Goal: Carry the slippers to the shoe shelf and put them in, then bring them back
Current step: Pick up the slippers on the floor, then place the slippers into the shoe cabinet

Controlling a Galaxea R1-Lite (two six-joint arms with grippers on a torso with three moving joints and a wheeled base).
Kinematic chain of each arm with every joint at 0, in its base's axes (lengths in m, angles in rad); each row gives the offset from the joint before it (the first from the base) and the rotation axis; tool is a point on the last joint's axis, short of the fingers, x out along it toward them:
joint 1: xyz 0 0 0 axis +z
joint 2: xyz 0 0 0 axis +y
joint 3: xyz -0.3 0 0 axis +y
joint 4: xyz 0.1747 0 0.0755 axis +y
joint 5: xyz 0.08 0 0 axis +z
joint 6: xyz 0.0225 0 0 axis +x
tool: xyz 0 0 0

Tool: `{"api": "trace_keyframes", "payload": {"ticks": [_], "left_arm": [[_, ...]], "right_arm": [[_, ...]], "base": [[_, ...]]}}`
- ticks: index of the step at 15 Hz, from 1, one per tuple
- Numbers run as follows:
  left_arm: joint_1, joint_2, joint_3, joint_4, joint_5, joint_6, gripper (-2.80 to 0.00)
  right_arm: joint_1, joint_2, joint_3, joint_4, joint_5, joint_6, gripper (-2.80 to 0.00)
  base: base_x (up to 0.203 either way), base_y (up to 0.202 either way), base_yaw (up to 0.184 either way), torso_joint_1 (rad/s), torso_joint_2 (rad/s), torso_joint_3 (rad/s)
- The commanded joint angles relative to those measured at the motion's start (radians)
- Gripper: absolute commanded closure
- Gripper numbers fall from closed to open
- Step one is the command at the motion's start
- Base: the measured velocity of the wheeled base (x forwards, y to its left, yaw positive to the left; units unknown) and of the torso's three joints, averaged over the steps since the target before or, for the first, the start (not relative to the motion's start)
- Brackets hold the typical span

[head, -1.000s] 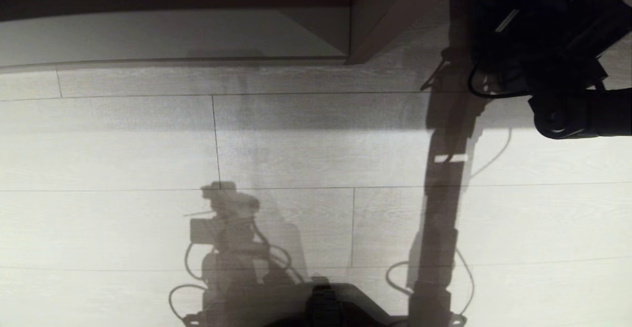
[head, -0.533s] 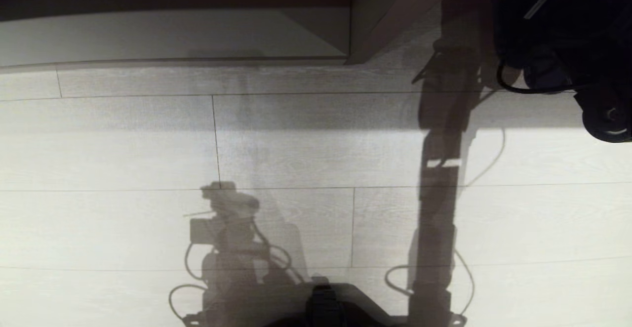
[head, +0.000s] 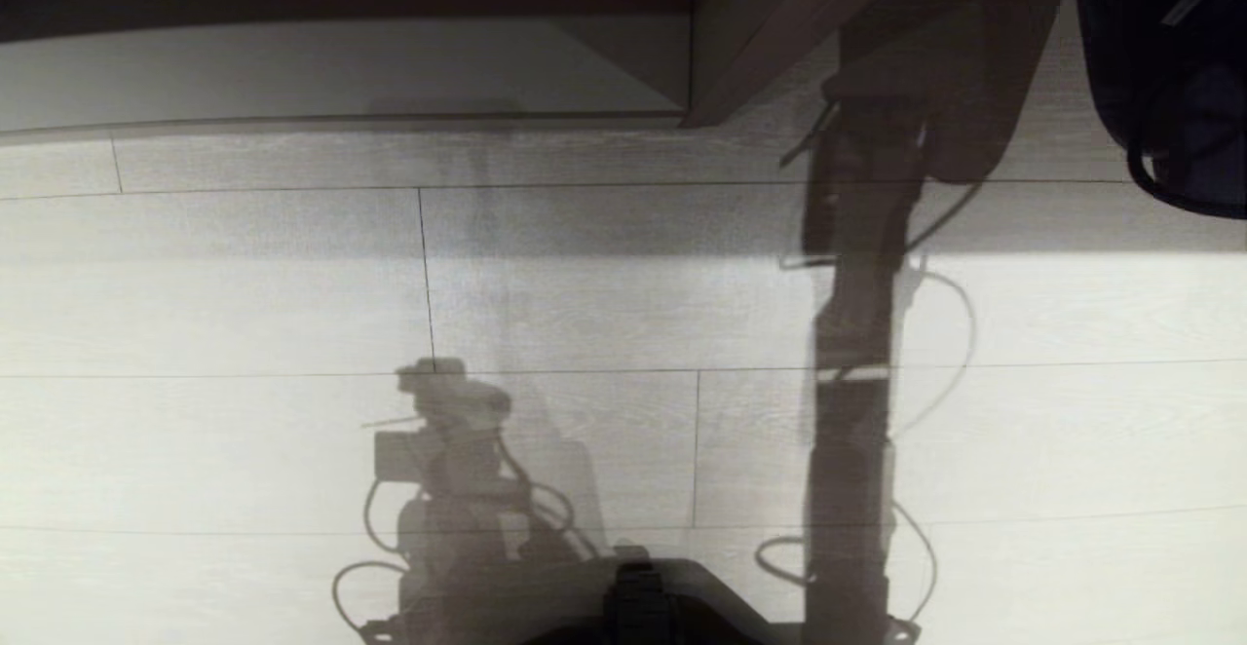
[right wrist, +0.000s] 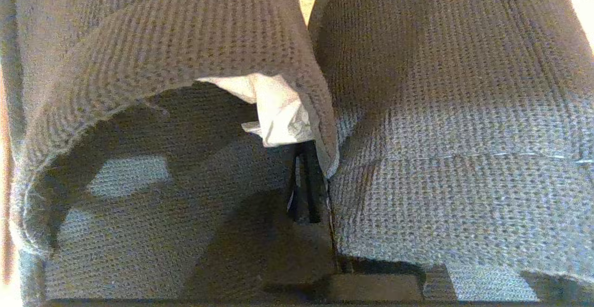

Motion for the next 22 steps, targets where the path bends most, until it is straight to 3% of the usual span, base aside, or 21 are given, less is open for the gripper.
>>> {"api": "trace_keyframes", "payload": {"ticks": [1, 5, 14, 22], "left_arm": [[0.001, 0.000, 0.000, -0.001, 0.000, 0.000, 0.00], [0.001, 0.000, 0.000, -0.001, 0.000, 0.000, 0.00], [0.001, 0.000, 0.000, -0.001, 0.000, 0.000, 0.00], [0.001, 0.000, 0.002, -0.001, 0.000, 0.000, 0.00]], "right_arm": [[0.028, -0.116, 0.050, 0.011, -0.022, -0.024, 0.00], [0.044, -0.224, 0.139, 0.048, -0.032, -0.043, 0.00], [0.060, -0.581, 0.498, 0.107, -0.060, -0.096, 0.00], [-0.006, -0.861, 0.936, 0.108, -0.049, -0.099, 0.00]], "base": [[0.000, 0.000, 0.000, 0.000, 0.00, 0.000], [0.000, 0.000, 0.000, 0.000, 0.00, 0.000], [0.000, 0.000, 0.000, 0.000, 0.00, 0.000], [0.000, 0.000, 0.000, 0.000, 0.00, 0.000]]}}
